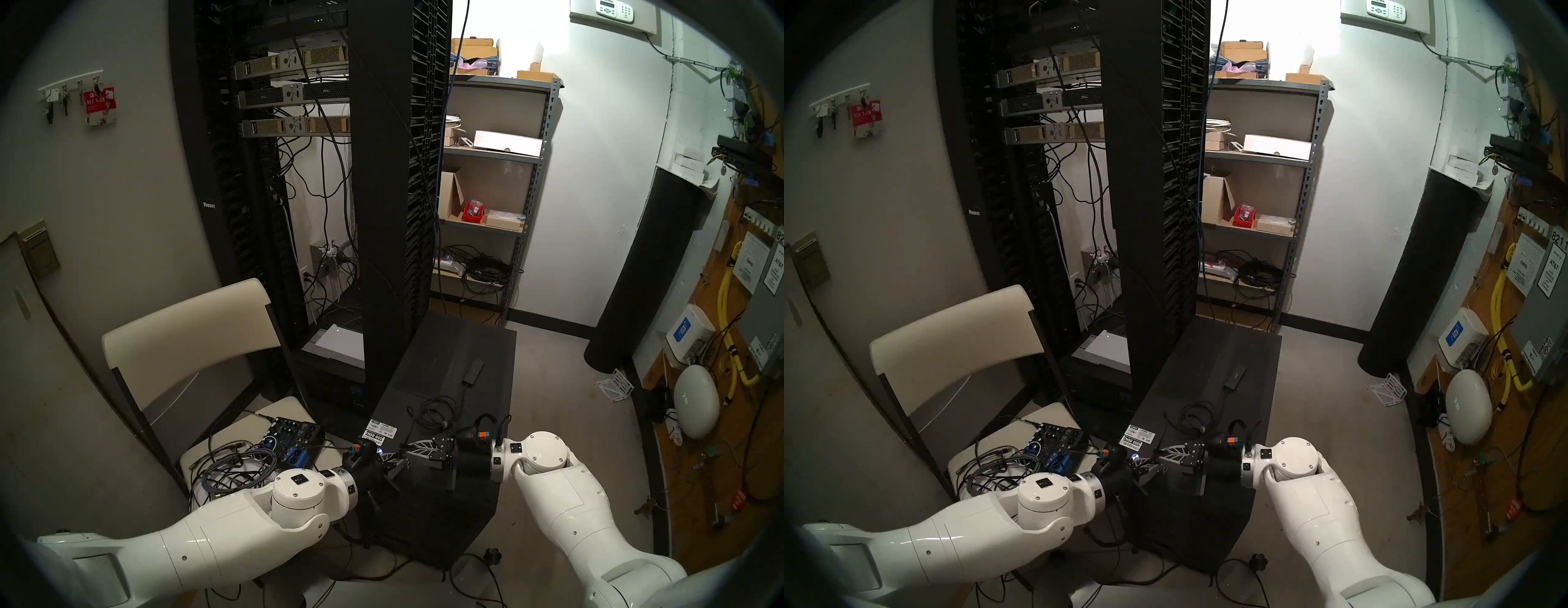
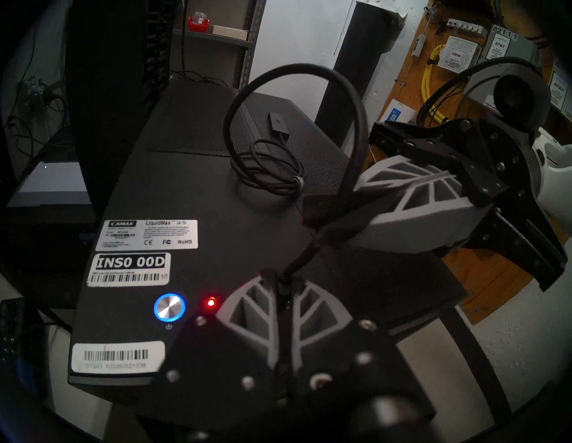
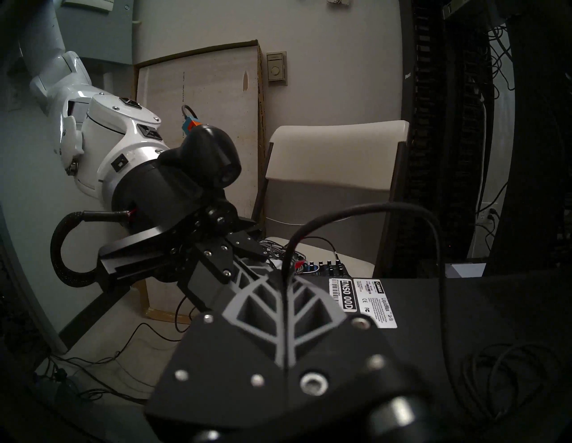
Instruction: Insert the cable into the workstation's USB slot
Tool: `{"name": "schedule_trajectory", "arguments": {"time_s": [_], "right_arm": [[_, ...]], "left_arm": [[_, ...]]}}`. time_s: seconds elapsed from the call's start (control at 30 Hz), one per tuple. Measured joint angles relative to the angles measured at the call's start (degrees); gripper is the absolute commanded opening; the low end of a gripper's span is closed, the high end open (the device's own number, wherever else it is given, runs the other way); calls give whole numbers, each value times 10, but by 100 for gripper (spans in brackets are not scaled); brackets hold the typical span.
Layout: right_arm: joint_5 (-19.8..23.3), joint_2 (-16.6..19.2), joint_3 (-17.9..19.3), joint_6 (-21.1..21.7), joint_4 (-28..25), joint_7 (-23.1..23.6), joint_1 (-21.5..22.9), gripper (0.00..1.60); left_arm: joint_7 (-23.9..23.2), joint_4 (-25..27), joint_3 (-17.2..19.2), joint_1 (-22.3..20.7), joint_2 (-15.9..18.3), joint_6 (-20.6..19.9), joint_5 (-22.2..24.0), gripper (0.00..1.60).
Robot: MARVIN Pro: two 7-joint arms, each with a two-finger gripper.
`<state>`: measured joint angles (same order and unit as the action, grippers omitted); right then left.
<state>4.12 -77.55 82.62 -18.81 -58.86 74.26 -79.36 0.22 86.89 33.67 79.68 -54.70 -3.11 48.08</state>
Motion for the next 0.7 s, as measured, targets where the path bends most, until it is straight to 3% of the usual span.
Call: {"name": "schedule_trajectory", "arguments": {"time_s": [0.7], "right_arm": [[-12,0,4,-1,20,9,15,0]], "left_arm": [[8,-38,1,-2,-29,28,11,0]]}}
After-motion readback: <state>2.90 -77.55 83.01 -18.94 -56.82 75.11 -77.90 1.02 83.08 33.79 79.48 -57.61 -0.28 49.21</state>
